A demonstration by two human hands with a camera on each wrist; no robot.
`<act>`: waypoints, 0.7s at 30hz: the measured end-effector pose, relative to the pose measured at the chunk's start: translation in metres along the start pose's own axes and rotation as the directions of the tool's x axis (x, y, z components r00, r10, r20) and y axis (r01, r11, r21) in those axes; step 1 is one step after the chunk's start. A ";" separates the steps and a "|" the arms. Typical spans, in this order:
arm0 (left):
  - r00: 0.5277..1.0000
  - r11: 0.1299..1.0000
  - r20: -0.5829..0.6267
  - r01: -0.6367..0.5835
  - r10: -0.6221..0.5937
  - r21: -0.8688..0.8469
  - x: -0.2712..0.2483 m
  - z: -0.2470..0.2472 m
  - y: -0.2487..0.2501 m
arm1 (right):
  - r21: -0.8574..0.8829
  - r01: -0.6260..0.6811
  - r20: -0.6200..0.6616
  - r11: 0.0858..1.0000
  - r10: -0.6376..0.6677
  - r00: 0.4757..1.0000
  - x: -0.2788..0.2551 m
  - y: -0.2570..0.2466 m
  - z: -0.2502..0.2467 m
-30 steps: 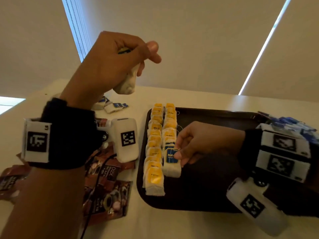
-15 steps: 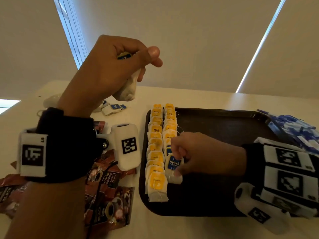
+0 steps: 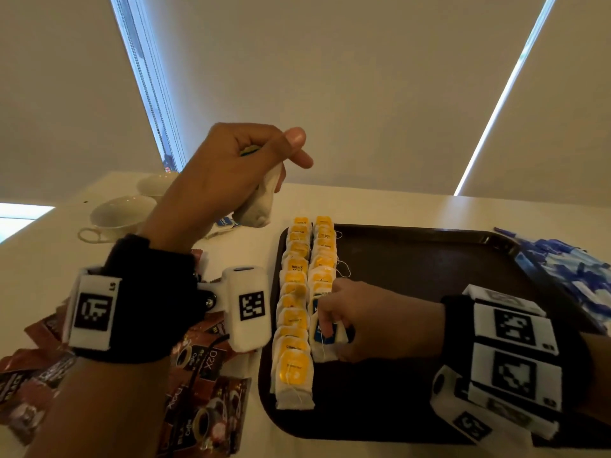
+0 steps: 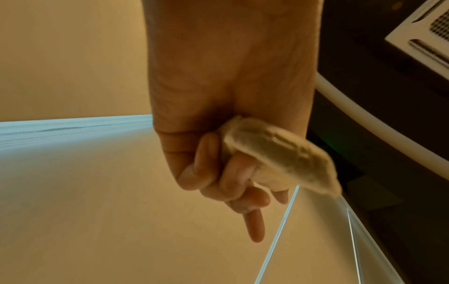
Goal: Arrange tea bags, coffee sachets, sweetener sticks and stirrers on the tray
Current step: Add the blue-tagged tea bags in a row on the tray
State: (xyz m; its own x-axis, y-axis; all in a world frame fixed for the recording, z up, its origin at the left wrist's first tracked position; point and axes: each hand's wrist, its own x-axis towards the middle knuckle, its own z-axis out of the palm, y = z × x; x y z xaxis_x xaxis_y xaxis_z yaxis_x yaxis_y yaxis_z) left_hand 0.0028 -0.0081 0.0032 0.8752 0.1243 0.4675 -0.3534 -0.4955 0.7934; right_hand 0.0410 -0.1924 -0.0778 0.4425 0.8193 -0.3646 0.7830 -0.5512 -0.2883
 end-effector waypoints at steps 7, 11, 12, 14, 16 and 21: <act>0.996 0.998 0.069 0.063 -0.065 0.025 0.004 0.015 -0.011 | 0.551 0.162 -0.483 0.819 0.155 0.862 -0.023 -0.022 -0.035; 0.984 0.998 0.180 0.003 -0.014 0.057 0.003 0.029 -0.013 | 0.788 0.304 -0.507 0.536 0.283 0.814 -0.025 -0.031 -0.040; 0.979 0.999 0.205 -0.007 -0.002 0.044 0.002 0.033 -0.011 | 0.792 0.306 -0.508 0.528 0.292 0.811 -0.023 -0.031 -0.038; 0.973 0.999 0.230 -0.024 0.016 0.030 0.000 0.039 -0.009 | 0.792 0.316 -0.527 0.522 0.324 0.785 -0.020 -0.030 -0.035; 0.970 1.000 0.244 -0.017 0.012 0.017 -0.001 0.042 -0.007 | 0.807 0.344 -0.538 0.480 0.355 0.765 -0.019 -0.026 -0.032; 0.961 0.991 0.256 0.123 -0.107 -0.047 -0.004 0.038 0.000 | 0.858 0.386 -0.498 0.338 0.366 0.786 -0.025 -0.016 -0.032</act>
State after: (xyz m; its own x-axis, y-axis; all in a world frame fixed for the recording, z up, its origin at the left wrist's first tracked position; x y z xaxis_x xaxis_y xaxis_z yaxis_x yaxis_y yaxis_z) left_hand 0.0123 -0.0414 -0.0131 0.9632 -0.0475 0.2647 -0.2585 -0.4356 0.8622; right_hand 0.0312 -0.1987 -0.0355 0.8523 0.5208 0.0482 0.0603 -0.0062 -0.9982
